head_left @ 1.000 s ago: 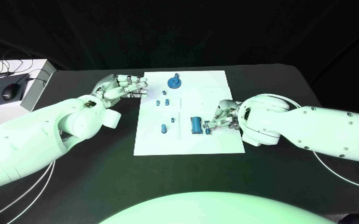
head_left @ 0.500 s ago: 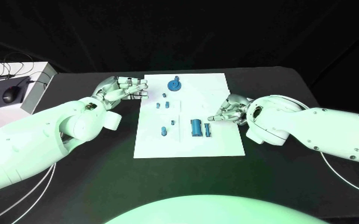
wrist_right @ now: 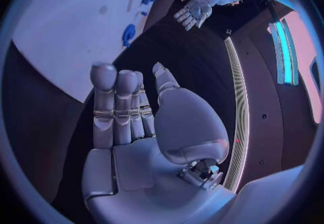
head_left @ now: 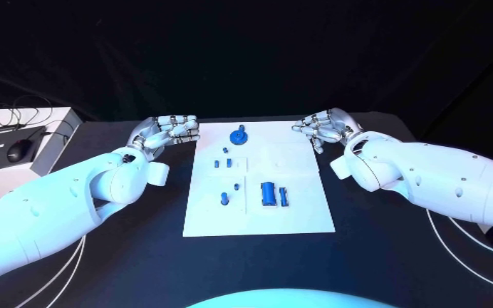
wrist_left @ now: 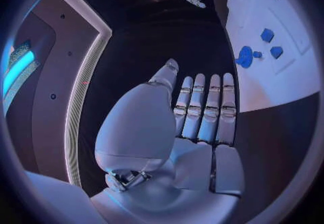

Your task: Assemble the parts on the task board

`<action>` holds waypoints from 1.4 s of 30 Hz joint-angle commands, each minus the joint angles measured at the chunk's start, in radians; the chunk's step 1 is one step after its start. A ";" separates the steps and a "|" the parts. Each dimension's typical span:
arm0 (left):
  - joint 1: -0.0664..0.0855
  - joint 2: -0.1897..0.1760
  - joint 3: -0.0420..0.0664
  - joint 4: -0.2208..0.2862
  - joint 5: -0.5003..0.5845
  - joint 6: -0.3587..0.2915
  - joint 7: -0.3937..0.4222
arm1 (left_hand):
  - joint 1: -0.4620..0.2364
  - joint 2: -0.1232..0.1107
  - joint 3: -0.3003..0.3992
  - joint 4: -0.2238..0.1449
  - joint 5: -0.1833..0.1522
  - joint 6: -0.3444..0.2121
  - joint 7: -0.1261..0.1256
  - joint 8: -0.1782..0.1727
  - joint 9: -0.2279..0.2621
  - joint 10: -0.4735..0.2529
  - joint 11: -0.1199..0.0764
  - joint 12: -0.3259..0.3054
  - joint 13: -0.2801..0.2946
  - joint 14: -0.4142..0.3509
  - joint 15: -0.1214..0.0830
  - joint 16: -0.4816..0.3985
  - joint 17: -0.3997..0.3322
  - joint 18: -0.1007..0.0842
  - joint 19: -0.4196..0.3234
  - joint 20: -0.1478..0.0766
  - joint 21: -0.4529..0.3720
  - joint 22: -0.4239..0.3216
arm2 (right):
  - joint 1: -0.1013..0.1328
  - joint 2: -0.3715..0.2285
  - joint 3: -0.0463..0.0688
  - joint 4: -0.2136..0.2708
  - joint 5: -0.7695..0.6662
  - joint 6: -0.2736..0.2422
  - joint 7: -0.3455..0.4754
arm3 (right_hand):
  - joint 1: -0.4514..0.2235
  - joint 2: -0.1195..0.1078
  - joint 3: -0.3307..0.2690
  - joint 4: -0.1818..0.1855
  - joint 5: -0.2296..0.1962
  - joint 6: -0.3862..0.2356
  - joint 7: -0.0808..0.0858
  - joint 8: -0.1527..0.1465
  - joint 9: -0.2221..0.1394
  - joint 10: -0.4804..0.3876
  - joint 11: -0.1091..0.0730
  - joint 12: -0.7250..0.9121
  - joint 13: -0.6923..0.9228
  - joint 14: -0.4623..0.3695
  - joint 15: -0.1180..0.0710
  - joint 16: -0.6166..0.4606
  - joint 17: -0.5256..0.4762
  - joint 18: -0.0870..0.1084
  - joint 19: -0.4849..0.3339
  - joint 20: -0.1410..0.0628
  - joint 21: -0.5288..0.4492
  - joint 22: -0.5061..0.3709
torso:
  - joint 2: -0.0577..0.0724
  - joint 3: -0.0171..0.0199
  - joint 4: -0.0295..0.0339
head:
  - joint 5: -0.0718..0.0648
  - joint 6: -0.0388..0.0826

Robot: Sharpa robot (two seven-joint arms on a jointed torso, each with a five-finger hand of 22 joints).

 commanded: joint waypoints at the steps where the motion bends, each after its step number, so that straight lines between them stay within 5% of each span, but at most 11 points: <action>1: 0.003 0.020 0.001 -0.023 0.053 -0.070 0.067 | -0.005 -0.002 -0.020 -0.005 -0.005 -0.063 -0.016 -0.007 -0.003 -0.058 0.021 -0.003 -0.001 -0.095 0.019 -0.009 -0.006 -0.018 -0.051 0.021 -0.004 -0.026 | -0.009 0.029 0.006 -0.066 0.212 0.010 0.211 | 0.026 0.007 0.007 -0.018 -0.029 -0.031 0.006 -0.010 -0.027 -0.038 0.010 -0.092 -0.100 -0.055 0.014 -0.059 -0.047 0.005 -0.052 0.013 -0.141 -0.083 | -0.018 0.0024 -0.0061 | 0.002 0.030; 11: 0.009 0.087 0.003 -0.098 0.068 -0.131 0.085 | 0.003 -0.019 -0.014 0.025 -0.003 -0.086 -0.023 -0.007 -0.004 -0.193 0.018 -0.011 -0.006 -0.279 0.032 -0.018 -0.017 0.034 -0.122 0.072 -0.004 -0.034 | -0.039 0.117 0.026 -0.241 0.306 0.065 0.289 | 0.049 0.014 0.018 -0.047 -0.055 -0.017 0.022 -0.018 -0.135 0.094 0.084 -0.618 -0.780 -0.110 0.113 -0.610 -0.550 -0.029 -0.313 0.130 -0.325 -0.563 | -0.039 0.0117 -0.0143 | 0.012 0.066; 12: 0.007 0.076 0.002 -0.088 0.044 -0.083 0.046 | -0.432 0.083 -0.078 -0.094 -0.125 -1.004 -0.136 -0.064 -0.061 -1.080 -0.155 -0.064 -0.060 -0.979 -0.164 -0.066 -0.065 -0.074 -0.918 -0.184 -0.068 -0.099 | -0.035 0.107 0.024 -0.218 0.226 0.021 0.204 | -0.334 -0.027 0.079 0.052 -0.301 -0.326 -0.134 -0.089 -0.204 -0.255 -0.038 -0.708 -0.853 -0.510 0.031 -0.875 -0.756 -0.147 -0.642 0.043 -0.400 -1.070 | -0.032 0.0076 -0.0121 | 0.010 0.057; 13: 0.007 0.076 0.001 -0.087 0.045 -0.085 0.046 | -0.450 0.083 -0.078 -0.094 -0.125 -1.004 -0.136 -0.064 -0.061 -1.080 -0.155 -0.064 -0.060 -0.979 -0.164 -0.066 -0.065 -0.074 -0.918 -0.184 -0.068 -0.099 | -0.035 0.107 0.025 -0.217 0.227 0.019 0.204 | -0.344 -0.027 0.079 0.052 -0.301 -0.334 -0.134 -0.089 -0.204 -0.263 -0.038 -0.708 -0.853 -0.499 0.031 -0.875 -0.756 -0.147 -0.661 0.043 -0.400 -1.070 | -0.033 0.0075 -0.0123 | 0.010 0.058; 14: 0.009 0.076 -0.002 -0.082 0.046 -0.092 0.048 | -0.504 0.083 -0.078 -0.094 -0.125 -1.004 -0.136 -0.064 -0.061 -1.080 -0.155 -0.064 -0.060 -0.979 -0.164 -0.066 -0.065 -0.074 -0.918 -0.184 -0.068 -0.099 | -0.036 0.106 0.026 -0.210 0.232 0.015 0.206 | -0.394 -0.027 0.079 0.052 -0.301 -1.037 -0.134 -0.089 -0.204 -0.305 -0.038 -0.708 -0.853 -0.530 0.031 -0.875 -0.756 -0.147 -0.706 0.043 -0.400 -1.070 | -0.034 0.0073 -0.0129 | 0.011 0.061; 16: 0.013 0.075 -0.009 -0.071 0.051 -0.108 0.053 | -0.574 0.083 -0.078 -0.094 -0.125 -1.004 -0.136 -0.064 -0.061 -1.080 -0.155 -0.064 -0.060 -0.979 -0.164 -0.066 -0.065 -0.074 -0.918 -0.184 -0.068 -0.099 | -0.039 0.103 0.029 -0.194 0.242 0.005 0.210 | -0.457 -0.027 0.079 0.052 -0.301 -1.037 -0.134 -0.089 -0.204 -1.049 -0.038 -0.708 -0.853 -0.584 0.031 -0.875 -0.756 -0.147 -1.448 0.043 -0.400 -1.070 | -0.037 0.0068 -0.0143 | 0.013 0.070; 18: 0.019 0.074 -0.020 -0.055 0.058 -0.132 0.060 | -0.638 0.083 -0.078 -0.094 -0.125 -1.004 -0.136 -0.064 -0.061 -1.080 -0.155 -0.064 -0.060 -0.979 -0.164 -0.066 -0.065 -0.074 -0.918 -0.184 -0.068 -0.099 | -0.042 0.100 0.034 -0.170 0.257 -0.010 0.216 | -0.515 -0.027 0.079 0.052 -0.301 -1.037 -0.134 -0.089 -0.204 -1.049 -0.038 -0.708 -0.853 -1.286 0.031 -0.875 -0.756 -0.147 -1.448 0.043 -0.400 -1.070 | -0.041 0.0061 -0.0164 | 0.016 0.081; 19: 0.023 0.073 -0.027 -0.045 0.063 -0.146 0.065 | -0.668 0.083 -0.078 -0.094 -0.125 -1.004 -0.136 -0.064 -0.061 -1.080 -0.155 -0.064 -0.060 -0.979 -0.164 -0.066 -0.065 -0.074 -0.918 -0.184 -0.068 -0.099 | -0.044 0.097 0.037 -0.155 0.267 -0.019 0.220 | -1.237 -0.027 0.079 0.052 -0.301 -1.037 -0.134 -0.089 -0.204 -1.049 -0.038 -0.708 -0.853 -1.286 0.031 -0.875 -0.756 -0.147 -1.448 0.043 -0.400 -1.070 | -0.044 0.0057 -0.0178 | 0.017 0.089; 21: 0.033 0.071 -0.044 -0.019 0.074 -0.185 0.076 | -0.735 0.083 -0.078 -0.094 -0.125 -1.004 -0.136 -0.064 -0.061 -1.080 -0.155 -0.064 -0.060 -0.979 -0.164 -0.066 -0.065 -0.074 -0.918 -0.184 -0.068 -0.099 | -0.049 0.091 0.044 -0.116 0.292 -0.043 0.230 | -1.237 -0.027 0.079 0.052 -0.301 -1.037 -0.134 -0.089 -0.204 -1.049 -0.038 -0.708 -0.853 -1.286 0.031 -0.875 -0.756 -0.147 -1.448 0.043 -0.400 -1.070 | -0.050 0.0045 -0.0212 | 0.022 0.108; 22: 0.038 0.070 -0.053 -0.005 0.081 -0.206 0.083 | -1.446 0.083 -0.078 -0.094 -0.125 -1.004 -0.136 -0.064 -0.061 -1.080 -0.155 -0.064 -0.060 -0.979 -0.164 -0.066 -0.065 -0.074 -0.918 -0.184 -0.068 -0.099 | -0.052 0.088 0.048 -0.096 0.306 -0.057 0.236 | -1.237 -0.027 0.079 0.052 -0.301 -1.037 -0.134 -0.089 -0.204 -1.049 -0.038 -0.708 -0.853 -1.286 0.031 -0.875 -0.756 -0.147 -1.448 0.043 -0.400 -1.070 | -0.054 0.0039 -0.0231 | 0.024 0.118; 42: 0.129 0.052 -0.211 0.230 0.185 -0.554 0.187 | -1.446 0.083 -0.078 -0.094 -0.125 -1.004 -0.136 -0.064 -0.061 -1.080 -0.155 -0.064 -0.060 -0.979 -0.164 -0.066 -0.065 -0.074 -0.918 -0.184 -0.068 -0.099 | -0.098 0.037 0.112 0.234 0.519 -0.264 0.321 | -1.237 -0.027 0.079 0.052 -0.301 -1.037 -0.134 -0.089 -0.204 -1.049 -0.038 -0.708 -0.853 -1.286 0.031 -0.875 -0.756 -0.147 -1.448 0.043 -0.400 -1.070 | -0.072 0.0008 -0.0326 | 0.036 0.172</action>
